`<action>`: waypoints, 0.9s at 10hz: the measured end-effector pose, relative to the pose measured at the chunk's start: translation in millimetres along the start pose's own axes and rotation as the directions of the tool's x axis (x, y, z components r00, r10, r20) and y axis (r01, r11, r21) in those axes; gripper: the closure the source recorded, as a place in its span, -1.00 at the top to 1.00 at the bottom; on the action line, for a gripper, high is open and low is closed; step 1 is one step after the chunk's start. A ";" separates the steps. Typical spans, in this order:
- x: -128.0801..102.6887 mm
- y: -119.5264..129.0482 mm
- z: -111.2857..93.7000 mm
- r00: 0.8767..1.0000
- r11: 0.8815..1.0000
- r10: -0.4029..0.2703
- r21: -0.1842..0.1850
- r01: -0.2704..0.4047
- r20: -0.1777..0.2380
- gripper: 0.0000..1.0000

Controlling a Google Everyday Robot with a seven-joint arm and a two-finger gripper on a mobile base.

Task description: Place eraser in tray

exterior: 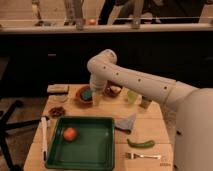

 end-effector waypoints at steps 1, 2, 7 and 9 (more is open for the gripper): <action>0.3 0.3 0.1 1.000 1.000 0.001 -0.001 -0.001 0.000 0.60; 1.4 0.4 -0.1 1.000 1.000 0.003 -0.001 -0.003 0.000 0.60; 6.4 -12.7 14.4 0.985 0.991 0.124 0.043 -0.130 0.117 0.60; 4.4 -26.0 20.4 0.977 0.985 0.155 0.052 -0.165 0.149 0.60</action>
